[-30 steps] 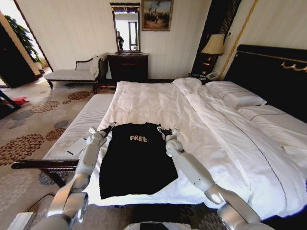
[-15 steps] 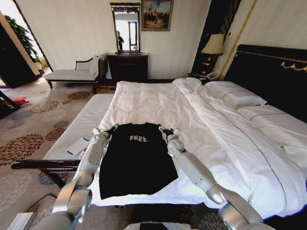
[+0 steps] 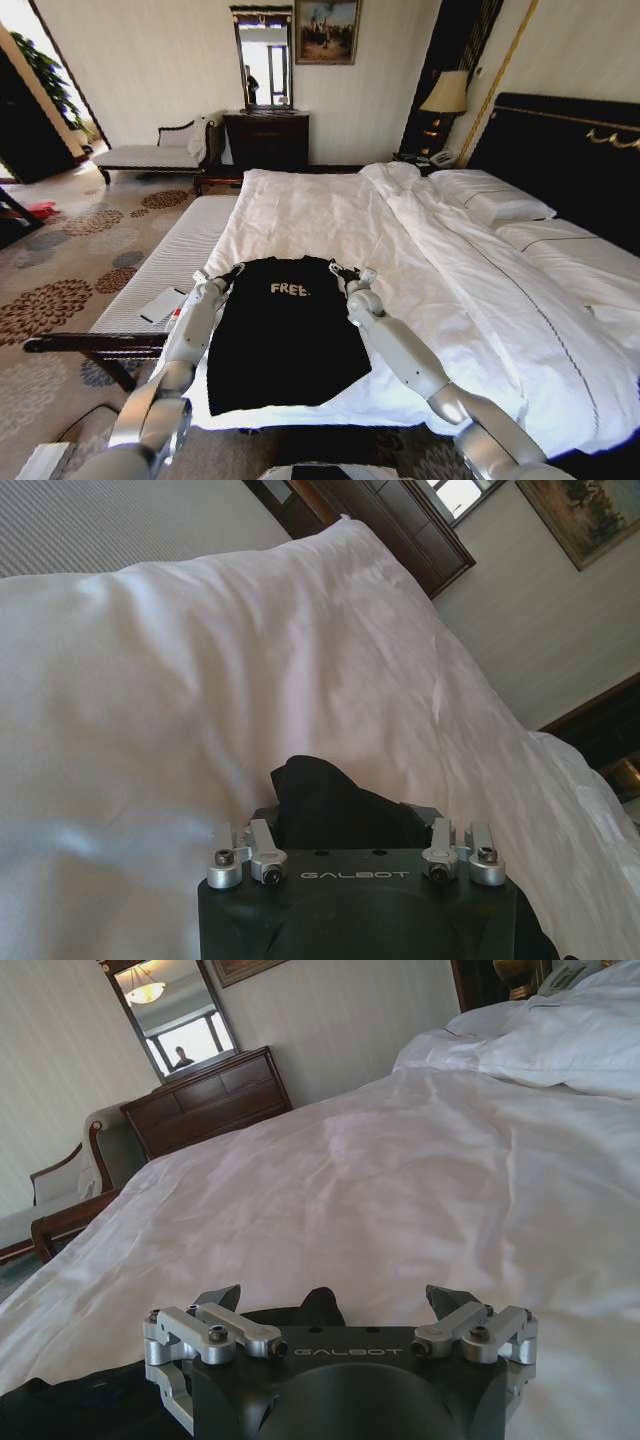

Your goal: Fold the clothes on the bed.

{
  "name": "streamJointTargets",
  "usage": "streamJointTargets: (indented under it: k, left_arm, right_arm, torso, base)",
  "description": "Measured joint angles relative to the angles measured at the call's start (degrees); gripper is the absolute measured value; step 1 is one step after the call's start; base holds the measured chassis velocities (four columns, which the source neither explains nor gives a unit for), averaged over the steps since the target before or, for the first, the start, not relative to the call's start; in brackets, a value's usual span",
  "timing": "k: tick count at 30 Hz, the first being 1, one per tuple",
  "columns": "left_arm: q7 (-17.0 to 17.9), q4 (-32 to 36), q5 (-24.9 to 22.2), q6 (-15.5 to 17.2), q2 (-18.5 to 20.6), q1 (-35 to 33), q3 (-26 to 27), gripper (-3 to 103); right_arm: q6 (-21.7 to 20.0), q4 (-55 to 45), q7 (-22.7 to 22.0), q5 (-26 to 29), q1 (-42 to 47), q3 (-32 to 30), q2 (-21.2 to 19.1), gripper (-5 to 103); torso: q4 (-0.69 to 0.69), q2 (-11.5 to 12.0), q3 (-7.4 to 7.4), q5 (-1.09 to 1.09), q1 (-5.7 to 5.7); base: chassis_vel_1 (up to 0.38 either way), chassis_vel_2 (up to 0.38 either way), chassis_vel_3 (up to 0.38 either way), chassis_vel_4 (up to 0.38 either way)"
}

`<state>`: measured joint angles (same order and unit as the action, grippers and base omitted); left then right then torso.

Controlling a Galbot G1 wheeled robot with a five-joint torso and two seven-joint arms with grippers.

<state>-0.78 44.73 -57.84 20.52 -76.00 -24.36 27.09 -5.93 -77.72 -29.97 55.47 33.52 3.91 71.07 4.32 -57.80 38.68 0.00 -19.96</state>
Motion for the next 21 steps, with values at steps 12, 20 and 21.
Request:
streamJointTargets:
  k: [12,20,21]
  left_arm:
    - [-0.66,-0.39,0.64,-1.93,1.37,0.60,-0.15,22]
    - [-1.50,-1.22,1.51,-2.70,3.04,2.32,-1.46,0]
    - [-1.50,-1.22,1.51,-2.70,3.04,2.32,-1.46,0]
  right_arm:
    - [0.00,0.99,0.11,-0.26,0.13,-0.27,-0.16,100]
    - [-0.62,4.55,0.88,0.20,-2.85,2.16,0.78,100]
    - [-0.62,4.55,0.88,0.20,-2.85,2.16,0.78,100]
  torso:
    - [-0.01,0.00,0.00,0.00,0.00]
    - [-0.01,0.00,0.00,0.00,0.00]
    - [-0.01,0.00,0.00,0.00,0.00]
  base:
    - [0.000,0.000,0.000,0.000]
    - [0.000,0.000,0.000,0.000]
    - [0.000,0.000,0.000,0.000]
